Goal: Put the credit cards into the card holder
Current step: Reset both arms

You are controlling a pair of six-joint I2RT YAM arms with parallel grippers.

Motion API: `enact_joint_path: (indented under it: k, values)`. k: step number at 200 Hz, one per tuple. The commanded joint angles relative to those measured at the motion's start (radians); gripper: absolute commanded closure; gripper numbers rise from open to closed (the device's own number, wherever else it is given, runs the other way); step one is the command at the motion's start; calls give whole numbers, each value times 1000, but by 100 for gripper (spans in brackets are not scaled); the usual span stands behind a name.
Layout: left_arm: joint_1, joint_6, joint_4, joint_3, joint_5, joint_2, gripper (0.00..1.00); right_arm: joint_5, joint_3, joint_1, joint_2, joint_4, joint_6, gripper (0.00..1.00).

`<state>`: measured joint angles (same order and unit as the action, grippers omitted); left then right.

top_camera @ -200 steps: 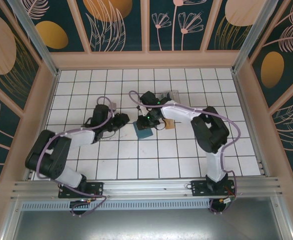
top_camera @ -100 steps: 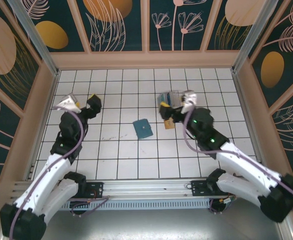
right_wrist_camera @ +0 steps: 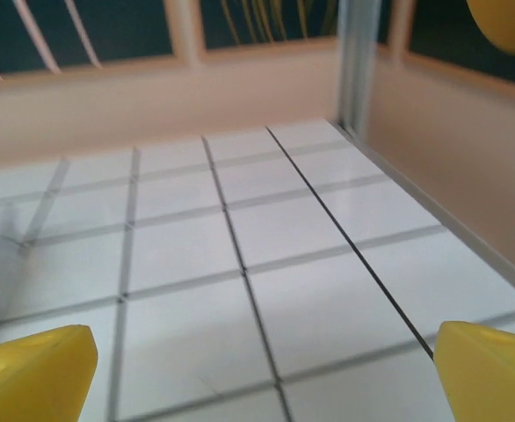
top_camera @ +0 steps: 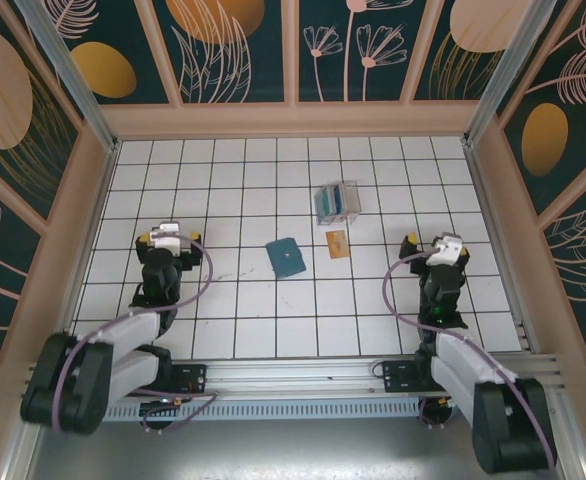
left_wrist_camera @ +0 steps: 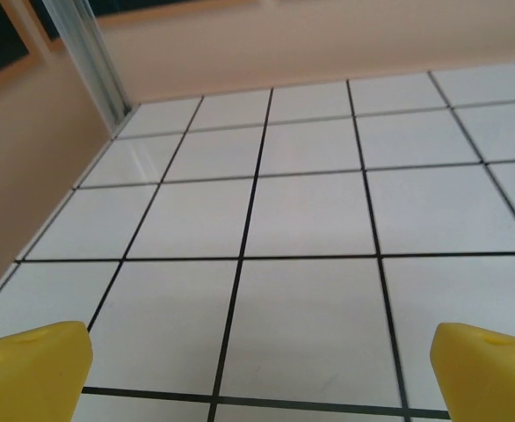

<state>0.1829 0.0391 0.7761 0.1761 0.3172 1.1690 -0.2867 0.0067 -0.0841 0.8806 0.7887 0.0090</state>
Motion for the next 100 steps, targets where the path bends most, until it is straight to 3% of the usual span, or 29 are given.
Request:
enact_joint_path:
  k: [1,31,69,81,88,100]
  values:
    - [-47,32,110,81,-171,109,1,46,-5,26,180,367,-6,1]
    - [-108,-30,264,109,-281,211,1,97,50,68,363,493,20,1]
    - [-215,-116,402,96,-331,314,1,187,119,113,671,693,41,1]
    - [-214,-119,495,58,-328,348,1,220,175,112,644,532,32,1]
    - [-215,-127,588,39,-320,377,1,218,194,107,663,535,20,1]
    - [-214,-117,468,74,-307,351,1,210,199,104,656,509,24,1]
